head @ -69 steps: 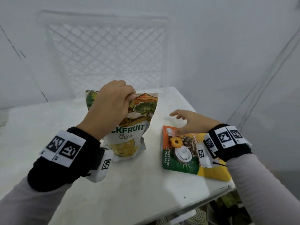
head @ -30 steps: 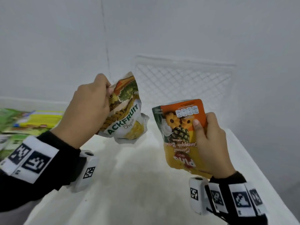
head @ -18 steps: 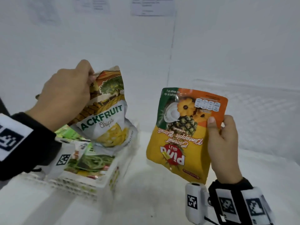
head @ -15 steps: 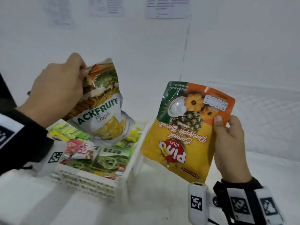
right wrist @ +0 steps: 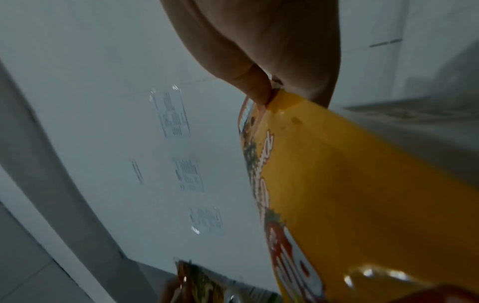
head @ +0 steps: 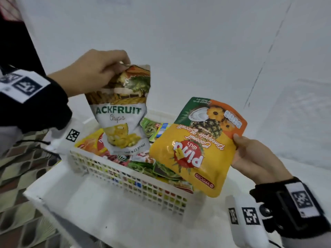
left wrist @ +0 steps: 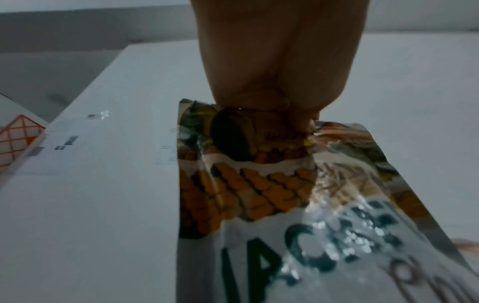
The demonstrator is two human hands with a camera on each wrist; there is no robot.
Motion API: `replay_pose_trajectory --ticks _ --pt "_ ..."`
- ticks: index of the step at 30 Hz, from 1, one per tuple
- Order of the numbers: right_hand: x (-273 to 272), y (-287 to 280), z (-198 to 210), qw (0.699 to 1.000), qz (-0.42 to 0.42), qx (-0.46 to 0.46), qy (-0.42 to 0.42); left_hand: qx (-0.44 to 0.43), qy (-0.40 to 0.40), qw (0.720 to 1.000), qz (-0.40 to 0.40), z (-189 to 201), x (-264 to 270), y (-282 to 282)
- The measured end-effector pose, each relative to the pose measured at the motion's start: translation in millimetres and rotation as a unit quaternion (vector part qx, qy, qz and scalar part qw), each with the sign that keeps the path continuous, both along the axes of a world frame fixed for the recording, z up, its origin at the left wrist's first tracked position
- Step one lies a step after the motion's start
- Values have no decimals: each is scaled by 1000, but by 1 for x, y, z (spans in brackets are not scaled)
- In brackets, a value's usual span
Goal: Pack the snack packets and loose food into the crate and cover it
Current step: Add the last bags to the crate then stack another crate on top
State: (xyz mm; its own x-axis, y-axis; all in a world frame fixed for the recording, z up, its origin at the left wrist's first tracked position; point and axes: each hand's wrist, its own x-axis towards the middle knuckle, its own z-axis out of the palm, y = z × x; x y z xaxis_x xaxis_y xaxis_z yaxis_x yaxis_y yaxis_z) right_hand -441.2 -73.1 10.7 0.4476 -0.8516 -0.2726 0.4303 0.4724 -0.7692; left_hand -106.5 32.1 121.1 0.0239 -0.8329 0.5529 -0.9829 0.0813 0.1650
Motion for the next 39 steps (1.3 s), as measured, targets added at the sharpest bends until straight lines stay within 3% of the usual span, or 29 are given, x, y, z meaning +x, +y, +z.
replay_pose_trajectory --ticks 5,8,12,15,21,28,31,36,39 --pt "45 -13 -5 996 58 29 56 98 -41 993 -48 -12 20 -31" --pt "63 -25 -8 992 84 57 75 188 -1 977 -102 -14 29 -56" --pt "77 -33 -19 985 115 95 85 374 88 908 -167 -23 45 -92" --pt "83 -38 -31 976 136 127 110 452 86 869 -182 -41 60 -117" --pt "99 -44 -43 965 158 154 142 356 3 924 -138 -73 87 -180" --pt "96 -47 -45 946 154 124 257 428 -61 892 -133 -117 84 -225" --pt "94 -45 -40 943 155 108 275 404 -124 898 -121 -124 76 -228" --pt "88 -42 -28 943 133 67 298 391 -342 854 -46 -133 61 -211" --pt "84 -38 -21 939 124 44 317 390 -357 848 -37 -137 65 -202"
